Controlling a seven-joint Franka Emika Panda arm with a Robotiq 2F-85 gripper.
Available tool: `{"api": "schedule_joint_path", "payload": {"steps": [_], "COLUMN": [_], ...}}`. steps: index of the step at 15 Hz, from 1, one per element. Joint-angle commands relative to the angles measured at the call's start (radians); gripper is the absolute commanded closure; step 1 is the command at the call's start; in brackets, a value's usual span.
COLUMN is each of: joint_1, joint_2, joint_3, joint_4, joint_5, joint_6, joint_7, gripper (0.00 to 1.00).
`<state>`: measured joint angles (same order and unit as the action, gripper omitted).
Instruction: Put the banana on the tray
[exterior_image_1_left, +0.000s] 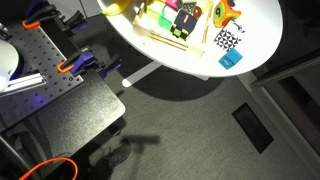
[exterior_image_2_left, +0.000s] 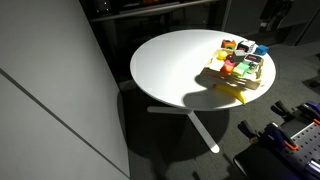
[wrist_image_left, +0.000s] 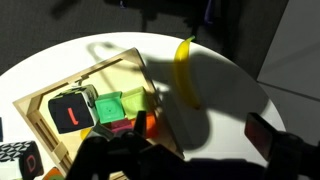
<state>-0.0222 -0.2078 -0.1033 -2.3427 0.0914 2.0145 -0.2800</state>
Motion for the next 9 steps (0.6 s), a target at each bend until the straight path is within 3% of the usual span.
{"api": "schedule_joint_path", "payload": {"steps": [1, 9], "joint_1": [0.016, 0.041], "joint_2": [0.076, 0.214], "joint_3": [0.049, 0.112], "joint_4": [-0.019, -0.089], "joint_5": [-0.064, -0.232], "joint_6": [0.077, 0.281], "joint_7": [0.033, 0.148], "gripper": [0.00, 0.00]}}
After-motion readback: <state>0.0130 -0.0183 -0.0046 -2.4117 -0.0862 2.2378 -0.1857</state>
